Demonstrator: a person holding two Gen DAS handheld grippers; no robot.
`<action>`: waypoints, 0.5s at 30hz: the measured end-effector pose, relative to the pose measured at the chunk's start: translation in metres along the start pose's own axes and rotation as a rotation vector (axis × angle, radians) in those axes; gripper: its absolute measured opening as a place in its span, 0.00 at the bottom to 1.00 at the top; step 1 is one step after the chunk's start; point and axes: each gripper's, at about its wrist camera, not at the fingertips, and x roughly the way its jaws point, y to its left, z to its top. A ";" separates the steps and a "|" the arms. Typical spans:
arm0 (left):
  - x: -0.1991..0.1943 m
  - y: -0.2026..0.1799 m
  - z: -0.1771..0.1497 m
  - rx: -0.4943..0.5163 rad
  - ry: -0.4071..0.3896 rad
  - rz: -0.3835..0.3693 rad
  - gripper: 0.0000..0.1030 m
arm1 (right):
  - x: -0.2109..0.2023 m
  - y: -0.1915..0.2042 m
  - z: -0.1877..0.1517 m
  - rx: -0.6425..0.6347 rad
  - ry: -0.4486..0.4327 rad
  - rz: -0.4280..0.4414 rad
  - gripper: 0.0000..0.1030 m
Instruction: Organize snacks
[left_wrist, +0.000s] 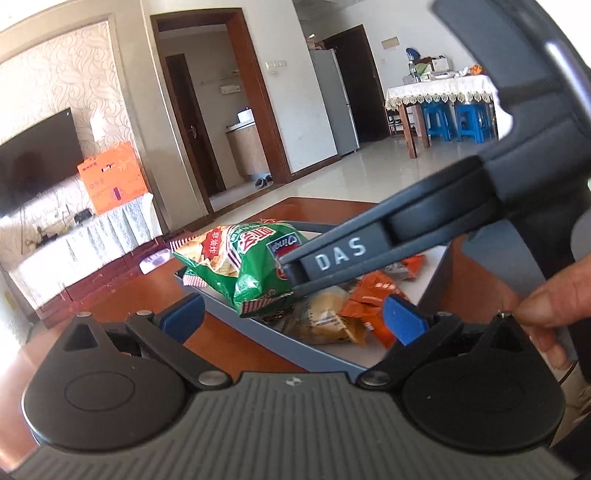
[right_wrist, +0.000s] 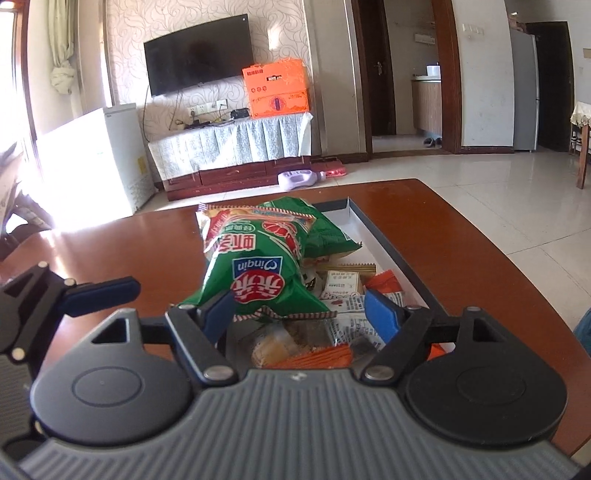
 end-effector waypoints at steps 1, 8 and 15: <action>0.001 0.000 0.002 -0.006 0.004 -0.004 1.00 | -0.004 -0.001 -0.001 0.008 -0.003 -0.007 0.77; -0.006 -0.018 0.004 -0.034 0.038 0.045 1.00 | -0.047 -0.003 -0.015 0.054 -0.046 -0.042 0.77; -0.023 -0.047 0.000 -0.005 0.042 0.096 1.00 | -0.077 -0.004 -0.024 0.088 -0.054 -0.068 0.79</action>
